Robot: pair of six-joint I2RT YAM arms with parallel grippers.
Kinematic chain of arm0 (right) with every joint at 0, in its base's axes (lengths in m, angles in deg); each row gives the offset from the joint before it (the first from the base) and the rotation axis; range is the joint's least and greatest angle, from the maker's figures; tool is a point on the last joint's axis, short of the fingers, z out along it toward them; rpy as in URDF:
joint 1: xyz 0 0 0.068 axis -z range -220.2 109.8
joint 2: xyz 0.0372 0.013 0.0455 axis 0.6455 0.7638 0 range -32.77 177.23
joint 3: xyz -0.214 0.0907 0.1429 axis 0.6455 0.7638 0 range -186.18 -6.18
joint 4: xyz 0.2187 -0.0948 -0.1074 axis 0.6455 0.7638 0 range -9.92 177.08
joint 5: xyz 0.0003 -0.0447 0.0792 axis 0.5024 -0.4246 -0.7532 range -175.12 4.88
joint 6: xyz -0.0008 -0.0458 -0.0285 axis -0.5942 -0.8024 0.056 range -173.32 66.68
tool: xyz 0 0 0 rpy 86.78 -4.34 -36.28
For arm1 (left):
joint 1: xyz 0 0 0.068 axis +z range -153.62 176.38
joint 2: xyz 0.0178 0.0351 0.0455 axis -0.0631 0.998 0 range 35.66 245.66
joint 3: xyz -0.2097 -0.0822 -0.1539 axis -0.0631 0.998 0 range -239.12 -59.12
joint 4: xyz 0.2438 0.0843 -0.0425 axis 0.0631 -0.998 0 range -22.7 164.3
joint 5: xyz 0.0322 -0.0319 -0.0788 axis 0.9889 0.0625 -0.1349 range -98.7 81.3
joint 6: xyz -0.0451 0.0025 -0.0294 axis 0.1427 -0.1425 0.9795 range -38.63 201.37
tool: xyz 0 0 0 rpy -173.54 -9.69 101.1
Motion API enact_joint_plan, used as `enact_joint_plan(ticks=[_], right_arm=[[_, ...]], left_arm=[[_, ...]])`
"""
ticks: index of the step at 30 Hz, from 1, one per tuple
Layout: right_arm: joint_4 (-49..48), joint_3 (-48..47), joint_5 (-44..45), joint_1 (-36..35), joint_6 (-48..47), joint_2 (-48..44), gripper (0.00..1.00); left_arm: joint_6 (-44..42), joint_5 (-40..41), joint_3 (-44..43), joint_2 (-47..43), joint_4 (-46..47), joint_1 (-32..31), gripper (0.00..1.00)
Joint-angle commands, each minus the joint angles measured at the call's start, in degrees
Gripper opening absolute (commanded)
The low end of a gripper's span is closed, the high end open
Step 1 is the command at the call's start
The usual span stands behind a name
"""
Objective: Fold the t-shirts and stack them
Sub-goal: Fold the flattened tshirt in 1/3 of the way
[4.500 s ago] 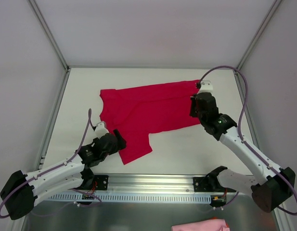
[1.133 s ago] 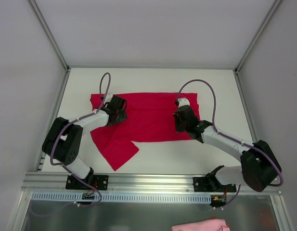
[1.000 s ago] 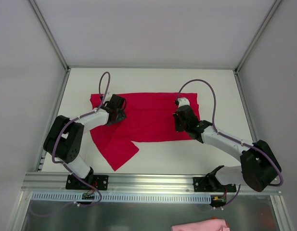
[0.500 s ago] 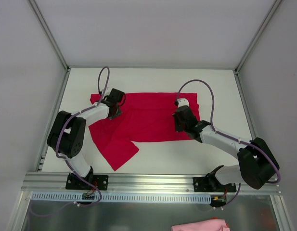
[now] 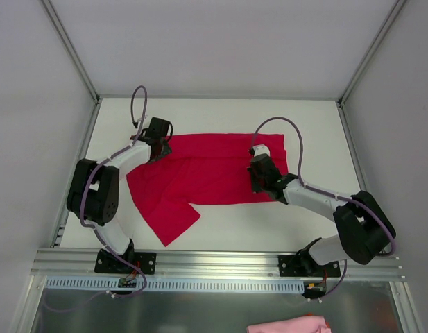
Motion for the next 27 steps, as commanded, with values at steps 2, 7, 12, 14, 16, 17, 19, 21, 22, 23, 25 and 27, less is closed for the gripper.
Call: enact_joint_plan(ticks=[2, 7, 12, 14, 16, 17, 19, 21, 22, 23, 25, 27], right_arm=[[-2.06, -0.89, -0.17, -0.34, -0.34, 0.62, 0.01], [-2.15, -0.97, -0.87, -0.87, -0.34, 0.53, 0.01], [-1.80, -1.32, -0.96, -1.40, -0.25, 0.97, 0.01], [-1.97, -1.50, -1.13, -1.66, -0.25, 1.06, 0.01], [-2.32, -1.68, -2.01, -2.10, -0.16, 1.32, 0.01], [-2.50, -1.68, -3.06, -2.36, 0.01, 1.49, 0.01], [-2.59, -1.94, -3.68, -2.89, -0.16, 1.93, 0.01], [-2.41, -2.12, -3.33, -3.24, -0.16, 2.37, 0.01], [-2.33, -2.38, -3.25, -3.33, -0.16, 2.55, 0.01], [-2.06, -2.38, -2.90, -3.42, -0.25, 2.55, 0.01], [-2.06, -2.38, -3.07, -3.51, -0.16, 2.11, 0.01], [-1.89, -2.29, -2.98, -3.59, -0.25, 1.59, 0.01]], left_arm=[[-0.55, 0.40, -2.78, -3.34, 1.13, 1.43, 0.94], [-2.38, -2.93, -7.97, 1.49, -1.94, 2.93, 0.99], [-2.48, -5.67, -2.00, -3.59, 1.93, 0.04, 0.99], [-2.30, -5.93, 2.12, -7.80, 2.97, -1.02, 0.99], [-1.26, -5.40, 5.55, -11.50, 3.07, -2.95, 0.97], [-1.07, -5.49, 6.52, -12.38, 3.15, -3.66, 0.97], [-0.72, -4.45, 8.11, -14.67, 2.98, -6.11, 0.97], [-0.55, -2.86, 8.11, -15.90, 1.49, -7.79, 0.96], [-0.55, -1.72, 8.29, -16.43, 0.62, -9.27, 0.95], [-0.55, -1.28, 8.64, -17.13, 0.52, -9.90, 0.94], [-0.28, -0.75, 9.08, -16.96, 0.52, -10.25, 0.85], [-0.54, -0.57, 9.43, -14.95, 1.39, -10.17, 0.76]])
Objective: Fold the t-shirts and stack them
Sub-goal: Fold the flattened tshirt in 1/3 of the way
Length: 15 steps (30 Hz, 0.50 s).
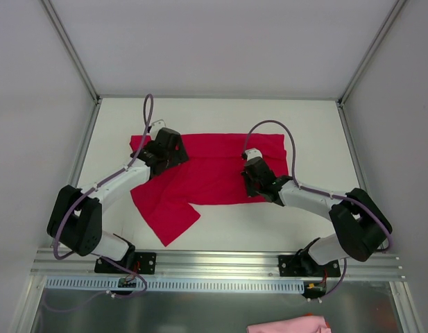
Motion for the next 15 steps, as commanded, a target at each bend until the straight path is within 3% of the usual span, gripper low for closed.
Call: enact_joint_plan(ticks=[1, 4, 5, 6, 8, 15], right_arm=[[-1.27, -2.18, 0.14, -0.49, -0.25, -0.99, 0.01], [-1.10, -1.83, 0.58, -0.67, -0.34, -1.52, 0.01], [-1.01, -1.83, 0.85, -0.67, -0.34, -1.70, 0.01], [-0.92, -1.66, 0.93, -0.58, -0.34, -1.87, 0.01], [-0.92, -1.48, 1.37, -0.58, -0.25, -1.96, 0.01], [-0.74, -1.39, 1.81, -0.67, -0.34, -2.14, 0.01]], left_arm=[[0.00, 2.84, 1.19, 2.04, -0.16, 0.04, 0.71], [-0.26, 2.49, 0.32, 6.87, 1.78, 0.13, 0.47], [-0.09, 2.58, -0.38, 8.45, 1.26, 0.13, 0.32], [0.00, 2.41, -1.35, 10.64, 1.17, 0.13, 0.28], [0.18, 1.97, -1.71, 12.42, 1.78, 0.13, 0.25], [1.23, 5.21, -2.85, 15.59, 0.64, 0.30, 0.32]])
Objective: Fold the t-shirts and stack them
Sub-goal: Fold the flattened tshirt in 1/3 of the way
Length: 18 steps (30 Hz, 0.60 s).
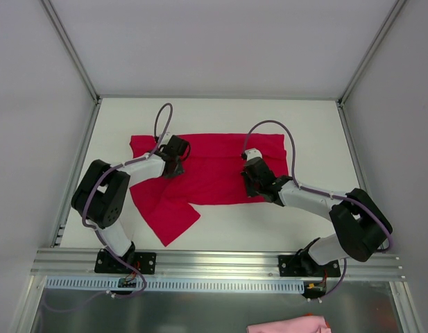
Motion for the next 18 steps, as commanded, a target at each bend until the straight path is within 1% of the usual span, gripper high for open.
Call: enact_joint_plan(ticks=[1, 7, 14, 15, 18], right_arm=[[-0.94, -1.28, 1.57, -0.38, -0.34, -1.92, 0.01], [-1.03, -1.46, 1.84, -0.38, -0.34, -0.78, 0.01], [-1.03, -1.46, 2.10, -0.38, -0.34, -0.52, 0.01], [-0.94, -1.46, 2.19, -0.30, -1.82, -0.43, 0.01], [-0.77, -1.55, 2.72, -0.38, -1.92, -0.08, 0.01]], left_arm=[[1.03, 4.47, -2.72, -0.11, -0.65, 0.19, 0.33], [1.12, 8.95, -5.18, 0.51, -3.99, 1.07, 0.34], [1.74, 8.97, -5.62, 1.82, -4.52, 3.70, 0.34], [1.74, 8.87, -5.88, 2.00, -4.43, 4.14, 0.34], [1.74, 8.96, -7.29, 3.40, -5.48, 5.38, 0.34]])
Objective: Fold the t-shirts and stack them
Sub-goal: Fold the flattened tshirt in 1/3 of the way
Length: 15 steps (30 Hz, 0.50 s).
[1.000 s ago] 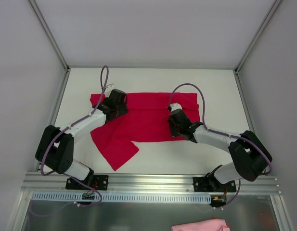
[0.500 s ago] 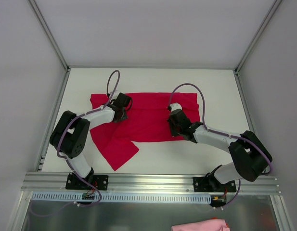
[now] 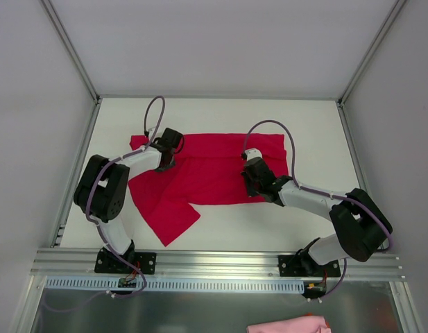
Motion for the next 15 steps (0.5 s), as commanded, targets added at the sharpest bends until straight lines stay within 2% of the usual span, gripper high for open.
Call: enact_joint_plan(ticks=[1, 7, 10, 12, 13, 15], right_arm=[[-0.79, -1.63, 2.00, -0.30, -1.09, 0.01, 0.01], [-0.97, -1.90, 2.17, -0.29, -1.26, 1.06, 0.01], [-0.79, -2.42, 2.26, -0.29, -1.35, 2.30, 0.01], [-0.62, -2.77, 2.17, -0.38, -1.44, 3.00, 0.01], [-0.61, -2.95, 2.09, -0.30, -1.44, 3.44, 0.01], [-0.44, -3.21, 2.26, -0.38, -1.44, 3.79, 0.01]], left_arm=[[1.10, 1.92, -2.88, 1.25, -1.90, 1.40, 0.34], [0.58, 3.06, -6.04, 2.74, -3.39, 2.55, 0.31], [0.40, 3.50, -6.48, 2.04, -3.57, 2.55, 0.21], [0.40, 4.73, -7.01, 1.69, -4.36, 2.55, 0.05], [0.31, 5.00, -7.53, 1.42, -4.54, 2.55, 0.01], [0.14, 5.96, -8.23, 1.51, -5.06, 2.72, 0.00]])
